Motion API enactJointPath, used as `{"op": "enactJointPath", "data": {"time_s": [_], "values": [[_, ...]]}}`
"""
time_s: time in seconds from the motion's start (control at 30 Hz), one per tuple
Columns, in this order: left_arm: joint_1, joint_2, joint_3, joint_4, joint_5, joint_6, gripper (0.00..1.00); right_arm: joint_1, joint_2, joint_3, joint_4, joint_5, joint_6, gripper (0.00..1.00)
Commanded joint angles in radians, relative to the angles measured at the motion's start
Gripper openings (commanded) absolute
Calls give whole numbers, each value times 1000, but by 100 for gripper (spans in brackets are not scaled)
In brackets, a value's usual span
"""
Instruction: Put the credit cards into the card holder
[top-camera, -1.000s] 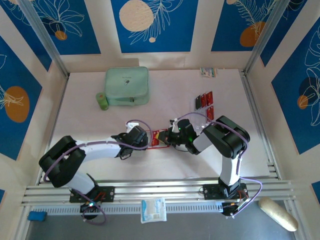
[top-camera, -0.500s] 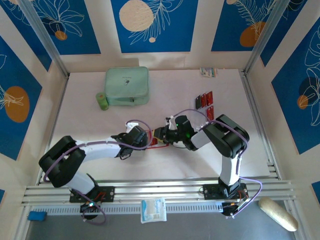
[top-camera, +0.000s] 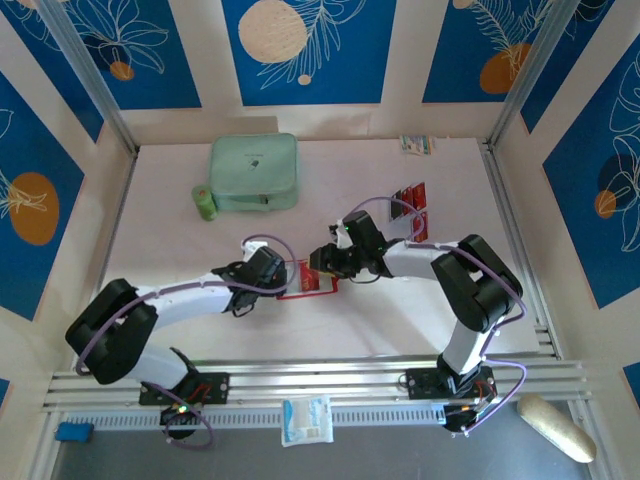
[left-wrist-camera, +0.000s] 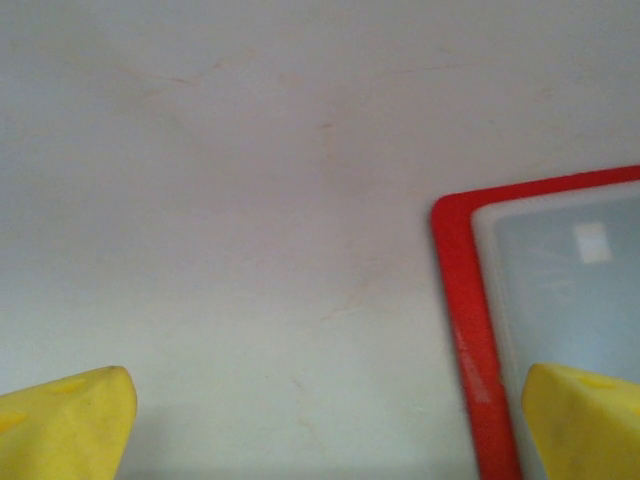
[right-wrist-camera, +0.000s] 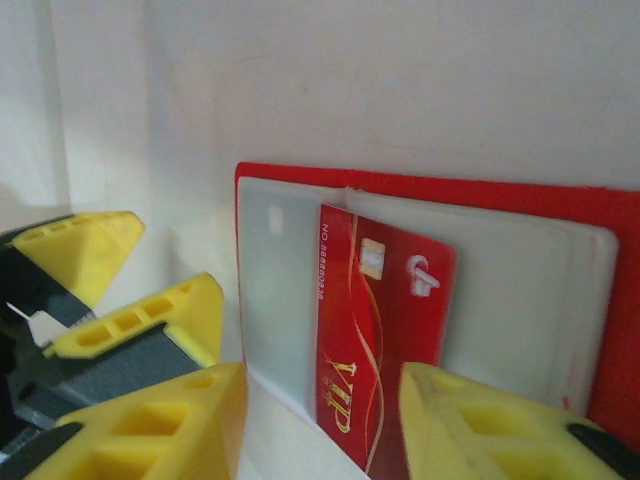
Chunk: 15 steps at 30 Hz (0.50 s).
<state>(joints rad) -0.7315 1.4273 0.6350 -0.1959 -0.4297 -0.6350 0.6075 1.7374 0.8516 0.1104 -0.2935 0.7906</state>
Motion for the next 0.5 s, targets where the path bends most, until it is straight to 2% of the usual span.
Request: {"op": "enactJointPath", "data": {"time_s": [0.0,0.2,0.47], "values": [[35,-6,14,-33,14,20,99,10,5,40,-133,24,-69,36],[46,24,11,-14,28,22,99,15,46,87,-159,43,-92,23],[49,78,26,6,43,27,98,39,119,155,-202,56,-124,20]]}}
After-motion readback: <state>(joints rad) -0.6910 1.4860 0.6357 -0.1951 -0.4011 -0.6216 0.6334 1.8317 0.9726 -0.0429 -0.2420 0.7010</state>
